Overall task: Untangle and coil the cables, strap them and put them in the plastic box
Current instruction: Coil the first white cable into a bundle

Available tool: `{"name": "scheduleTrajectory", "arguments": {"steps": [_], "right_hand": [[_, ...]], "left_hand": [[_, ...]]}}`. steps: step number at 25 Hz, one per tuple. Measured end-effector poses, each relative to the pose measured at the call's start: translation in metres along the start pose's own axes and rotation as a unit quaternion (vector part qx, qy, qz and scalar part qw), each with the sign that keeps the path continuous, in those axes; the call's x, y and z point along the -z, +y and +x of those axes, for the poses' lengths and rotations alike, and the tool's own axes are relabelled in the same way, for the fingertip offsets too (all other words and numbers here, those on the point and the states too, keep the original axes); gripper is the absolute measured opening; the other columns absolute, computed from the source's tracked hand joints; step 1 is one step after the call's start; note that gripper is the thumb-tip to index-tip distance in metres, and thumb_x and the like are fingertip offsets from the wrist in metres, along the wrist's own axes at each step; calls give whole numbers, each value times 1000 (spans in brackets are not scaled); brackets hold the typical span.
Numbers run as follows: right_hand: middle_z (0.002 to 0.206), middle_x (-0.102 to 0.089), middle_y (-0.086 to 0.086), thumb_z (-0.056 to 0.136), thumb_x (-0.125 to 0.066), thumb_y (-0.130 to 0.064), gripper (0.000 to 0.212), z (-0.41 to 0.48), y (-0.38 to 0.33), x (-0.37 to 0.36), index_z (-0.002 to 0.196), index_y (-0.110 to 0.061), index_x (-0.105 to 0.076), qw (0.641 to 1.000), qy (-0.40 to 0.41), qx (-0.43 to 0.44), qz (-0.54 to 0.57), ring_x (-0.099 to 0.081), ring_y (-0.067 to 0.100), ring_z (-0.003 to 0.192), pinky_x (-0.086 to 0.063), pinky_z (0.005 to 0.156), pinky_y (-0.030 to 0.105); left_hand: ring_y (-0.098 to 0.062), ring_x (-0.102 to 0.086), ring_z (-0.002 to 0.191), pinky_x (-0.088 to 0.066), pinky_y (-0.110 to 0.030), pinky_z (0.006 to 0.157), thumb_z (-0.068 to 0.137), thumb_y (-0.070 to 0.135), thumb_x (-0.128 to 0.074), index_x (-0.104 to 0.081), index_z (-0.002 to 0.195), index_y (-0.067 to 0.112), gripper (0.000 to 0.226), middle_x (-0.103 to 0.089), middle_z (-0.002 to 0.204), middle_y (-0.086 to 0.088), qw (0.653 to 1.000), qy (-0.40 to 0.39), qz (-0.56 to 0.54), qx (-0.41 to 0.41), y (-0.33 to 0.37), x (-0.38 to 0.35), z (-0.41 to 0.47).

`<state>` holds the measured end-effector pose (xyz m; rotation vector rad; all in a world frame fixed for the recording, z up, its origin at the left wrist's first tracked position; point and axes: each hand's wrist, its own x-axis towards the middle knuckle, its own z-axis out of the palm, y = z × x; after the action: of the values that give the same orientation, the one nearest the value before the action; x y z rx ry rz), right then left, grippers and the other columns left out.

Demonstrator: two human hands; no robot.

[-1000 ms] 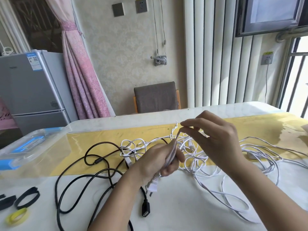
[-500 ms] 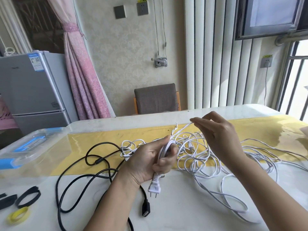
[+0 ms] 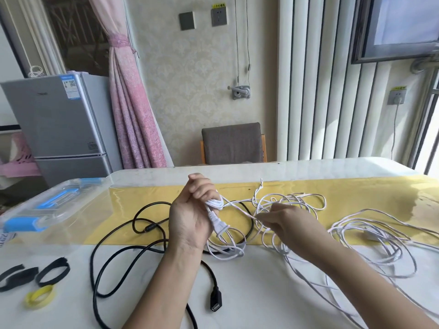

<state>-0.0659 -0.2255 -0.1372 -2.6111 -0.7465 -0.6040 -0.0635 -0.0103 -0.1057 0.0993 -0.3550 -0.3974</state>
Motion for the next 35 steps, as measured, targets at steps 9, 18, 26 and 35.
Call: {"name": "scheduleTrajectory", "arguments": {"steps": [9, 18, 26, 35], "right_hand": [[65, -60, -11, 83, -57, -34, 16, -5, -29, -7, 90, -35, -72, 988, 21, 153, -30, -58, 13, 53, -31, 42, 18], [65, -49, -7, 95, -48, -34, 26, -6, -41, 13, 86, -24, -70, 964, 147, 220, -24, -41, 16, 49, -29, 41, 23], [72, -56, 0, 95, -57, -26, 20, -4, -27, 32, 97, -13, -72, 946, 273, 176, -3, -51, 19, 53, -42, 41, 31], [73, -55, -2, 94, -50, -26, 26, -2, 17, 42, 106, -16, -71, 944, 329, 4, 26, -49, 19, 53, -42, 48, 30]], "left_hand": [[-2, -31, 42, -28, -14, 43, 104, 16, -29, -44, 80, 14, 29, -38, 49, 11, 835, 174, 449, -265, 1, -2, 11], [-10, -42, 60, -36, -26, 62, 100, 32, -35, -49, 75, 19, 32, -44, 71, 5, 560, 163, 782, -220, -7, 21, 8], [-8, -22, 35, -18, -15, 37, 102, 34, -27, -44, 55, -2, 62, -28, 37, 7, 667, 66, 739, 68, -41, -7, -4], [-5, -10, 36, -10, -19, 37, 97, 41, -39, -35, 62, 23, 39, -21, 44, 11, 869, -177, 375, 271, -27, -17, -7]]}}
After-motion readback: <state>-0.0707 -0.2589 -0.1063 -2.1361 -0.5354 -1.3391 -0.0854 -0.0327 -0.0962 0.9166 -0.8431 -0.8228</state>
